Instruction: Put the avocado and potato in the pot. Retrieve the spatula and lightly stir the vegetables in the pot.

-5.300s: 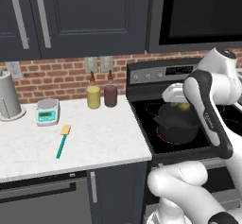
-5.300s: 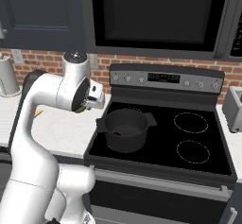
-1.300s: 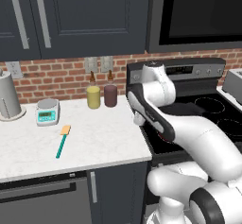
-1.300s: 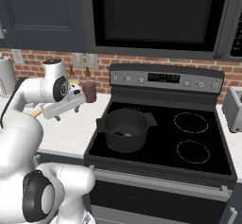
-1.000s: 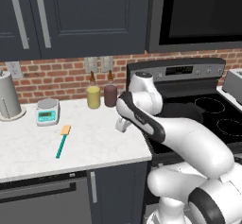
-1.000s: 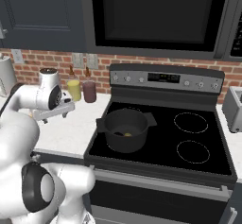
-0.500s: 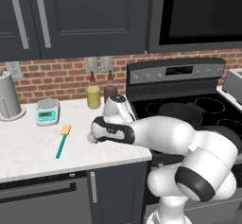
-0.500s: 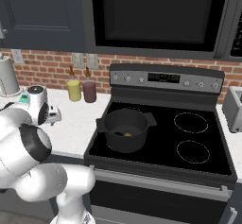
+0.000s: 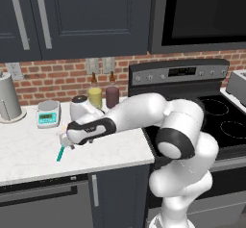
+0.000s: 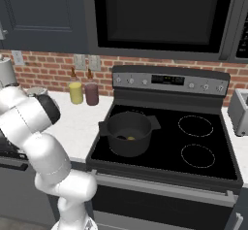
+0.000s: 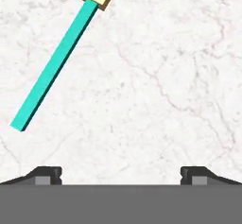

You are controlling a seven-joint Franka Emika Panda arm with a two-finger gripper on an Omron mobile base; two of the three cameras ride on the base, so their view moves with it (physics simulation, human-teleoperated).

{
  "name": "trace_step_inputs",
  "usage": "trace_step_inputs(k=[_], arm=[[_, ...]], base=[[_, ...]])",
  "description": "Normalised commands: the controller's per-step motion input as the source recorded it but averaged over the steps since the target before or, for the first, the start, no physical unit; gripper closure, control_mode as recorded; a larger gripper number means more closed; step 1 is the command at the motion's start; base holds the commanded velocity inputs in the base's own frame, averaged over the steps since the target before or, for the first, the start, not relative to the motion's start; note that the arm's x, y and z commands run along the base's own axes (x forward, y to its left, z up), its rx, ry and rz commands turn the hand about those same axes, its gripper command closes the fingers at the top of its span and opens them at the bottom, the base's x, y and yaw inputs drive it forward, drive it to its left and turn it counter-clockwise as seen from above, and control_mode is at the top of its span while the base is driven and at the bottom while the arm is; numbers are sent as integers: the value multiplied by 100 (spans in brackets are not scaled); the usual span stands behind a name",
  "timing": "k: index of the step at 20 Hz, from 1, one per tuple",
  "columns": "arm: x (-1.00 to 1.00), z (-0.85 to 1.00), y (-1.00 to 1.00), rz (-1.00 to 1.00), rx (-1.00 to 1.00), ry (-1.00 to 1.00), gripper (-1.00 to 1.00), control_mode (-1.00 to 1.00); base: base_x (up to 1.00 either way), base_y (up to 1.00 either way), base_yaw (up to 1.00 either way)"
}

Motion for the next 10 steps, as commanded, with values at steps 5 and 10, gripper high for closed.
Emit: trace_step_inputs(k=[5,10], arm=[[3,8,82,-23,0,30,-100,-100],[5,-33,58,-25,-7,7,-100,-100]], base=[[0,0,0],[0,0,0]])
